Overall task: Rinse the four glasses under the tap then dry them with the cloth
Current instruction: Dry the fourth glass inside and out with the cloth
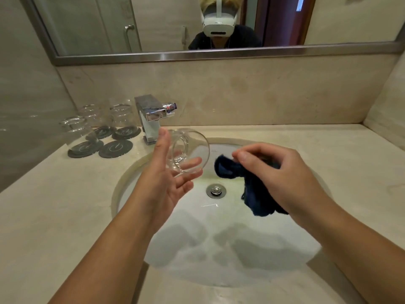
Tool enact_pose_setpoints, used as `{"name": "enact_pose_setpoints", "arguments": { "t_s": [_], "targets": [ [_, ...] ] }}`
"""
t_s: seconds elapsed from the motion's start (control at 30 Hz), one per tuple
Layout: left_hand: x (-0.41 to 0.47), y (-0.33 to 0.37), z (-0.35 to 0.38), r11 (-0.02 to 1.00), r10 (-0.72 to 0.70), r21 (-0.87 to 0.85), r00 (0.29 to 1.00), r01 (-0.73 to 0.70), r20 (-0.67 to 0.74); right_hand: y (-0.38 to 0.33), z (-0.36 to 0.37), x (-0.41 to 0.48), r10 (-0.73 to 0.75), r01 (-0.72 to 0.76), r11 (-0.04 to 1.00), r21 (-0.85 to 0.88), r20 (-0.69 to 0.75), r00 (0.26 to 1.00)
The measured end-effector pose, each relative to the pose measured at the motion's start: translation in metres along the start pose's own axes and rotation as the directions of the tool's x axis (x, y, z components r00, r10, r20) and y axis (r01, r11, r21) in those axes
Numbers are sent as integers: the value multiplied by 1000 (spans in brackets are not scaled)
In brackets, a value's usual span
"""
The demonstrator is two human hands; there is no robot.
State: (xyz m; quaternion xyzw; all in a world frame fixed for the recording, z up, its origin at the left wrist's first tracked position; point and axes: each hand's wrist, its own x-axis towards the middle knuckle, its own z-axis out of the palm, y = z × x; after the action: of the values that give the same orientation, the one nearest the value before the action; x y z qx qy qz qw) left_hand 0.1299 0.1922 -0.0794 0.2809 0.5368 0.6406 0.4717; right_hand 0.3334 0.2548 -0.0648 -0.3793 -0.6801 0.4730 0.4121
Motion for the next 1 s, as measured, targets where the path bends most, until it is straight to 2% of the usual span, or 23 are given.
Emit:
{"name": "enact_pose_setpoints", "arguments": {
  "t_s": [0.07,0.17,0.3,0.43,0.6,0.83,0.9,1.0],
  "targets": [
    [-3,0,3,998,-70,-3,997,70,32,6,0,2,-66,75,980,-184,55,996],
    [-7,0,8,987,-152,64,982,145,114,14,4,2,-138,192,931,-310,190,972],
    [-8,-5,12,978,-191,124,962,170,193,16,8,2,-201,293,856,-426,248,948],
    [-7,-7,12,966,-208,198,955,166,213,17,5,3,-231,314,843,-438,233,945],
    [-9,-7,13,966,-219,184,952,181,213,21,5,4,-249,326,830,-452,222,943],
    [-9,-4,8,936,-321,198,935,289,149,29,6,7,-231,290,885,-364,197,953],
    [-10,-2,8,927,-357,173,923,332,140,29,7,6,-240,309,869,-388,216,946],
    [-14,6,6,899,-434,153,879,410,198,29,10,5,-270,333,830,-447,199,942]
  ]
}}
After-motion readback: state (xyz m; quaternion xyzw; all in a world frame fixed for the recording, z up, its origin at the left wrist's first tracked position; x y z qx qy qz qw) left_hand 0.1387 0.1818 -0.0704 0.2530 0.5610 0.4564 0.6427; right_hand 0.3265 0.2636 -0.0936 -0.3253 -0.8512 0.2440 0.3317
